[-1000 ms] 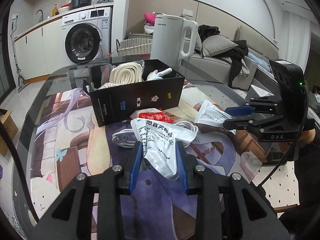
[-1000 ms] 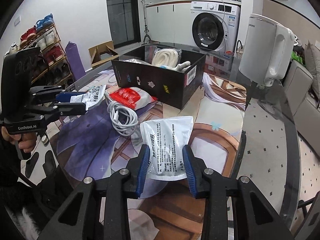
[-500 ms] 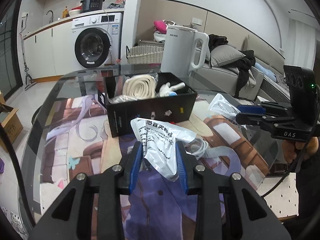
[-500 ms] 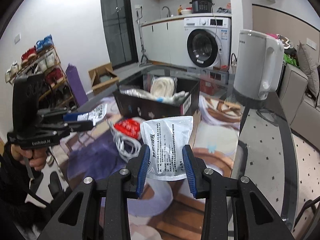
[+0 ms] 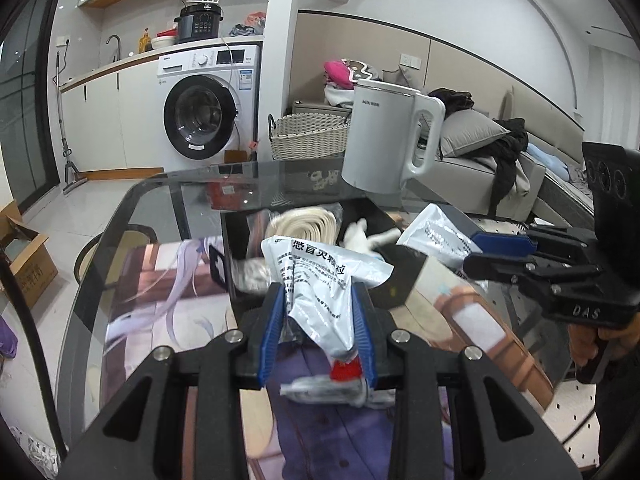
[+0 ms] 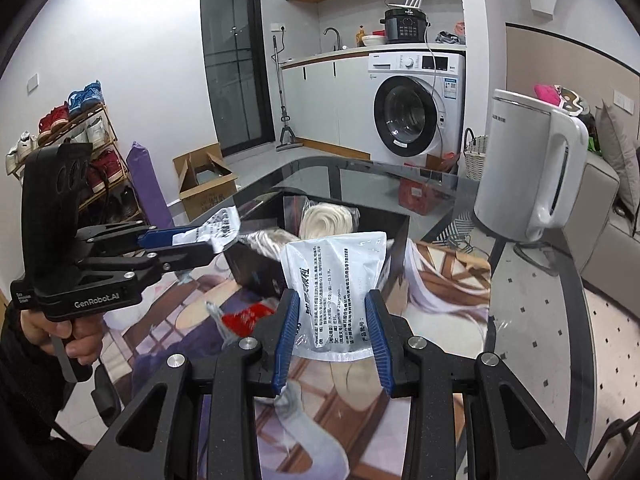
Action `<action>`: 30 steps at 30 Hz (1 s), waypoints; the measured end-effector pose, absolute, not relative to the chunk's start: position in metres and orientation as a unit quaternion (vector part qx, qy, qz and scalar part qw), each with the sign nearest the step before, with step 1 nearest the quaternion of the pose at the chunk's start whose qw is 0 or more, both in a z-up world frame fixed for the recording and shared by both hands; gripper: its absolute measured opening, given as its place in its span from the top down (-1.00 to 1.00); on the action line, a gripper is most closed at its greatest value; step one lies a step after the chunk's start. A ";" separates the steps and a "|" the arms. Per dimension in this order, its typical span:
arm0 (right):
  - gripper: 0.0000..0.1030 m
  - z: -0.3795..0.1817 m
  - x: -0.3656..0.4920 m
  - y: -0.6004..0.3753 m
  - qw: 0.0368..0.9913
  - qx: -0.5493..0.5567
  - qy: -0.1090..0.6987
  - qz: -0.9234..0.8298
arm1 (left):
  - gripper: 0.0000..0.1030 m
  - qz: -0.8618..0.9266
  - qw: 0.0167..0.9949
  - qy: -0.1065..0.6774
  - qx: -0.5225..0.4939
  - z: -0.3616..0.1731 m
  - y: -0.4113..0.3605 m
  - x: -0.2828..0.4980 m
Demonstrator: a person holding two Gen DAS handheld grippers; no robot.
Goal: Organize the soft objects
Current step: 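Carry both sachets into the black box and open both tools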
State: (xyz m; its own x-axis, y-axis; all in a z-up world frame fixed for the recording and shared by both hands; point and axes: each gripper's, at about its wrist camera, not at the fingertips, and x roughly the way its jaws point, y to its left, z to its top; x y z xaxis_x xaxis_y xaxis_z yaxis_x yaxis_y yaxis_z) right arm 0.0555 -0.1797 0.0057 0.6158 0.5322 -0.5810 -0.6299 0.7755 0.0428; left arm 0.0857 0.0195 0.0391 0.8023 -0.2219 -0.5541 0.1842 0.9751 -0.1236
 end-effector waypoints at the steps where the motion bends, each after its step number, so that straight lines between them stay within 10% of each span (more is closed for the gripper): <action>1: 0.34 0.006 0.058 -0.177 0.895 -0.083 0.295 0.324 | 0.38 -0.106 0.949 0.296 -0.031 0.039 0.019 0.090; 30: 0.34 -0.022 0.150 -0.092 0.861 -0.215 0.350 0.301 | 0.37 -0.087 0.930 0.357 0.004 0.005 0.014 0.184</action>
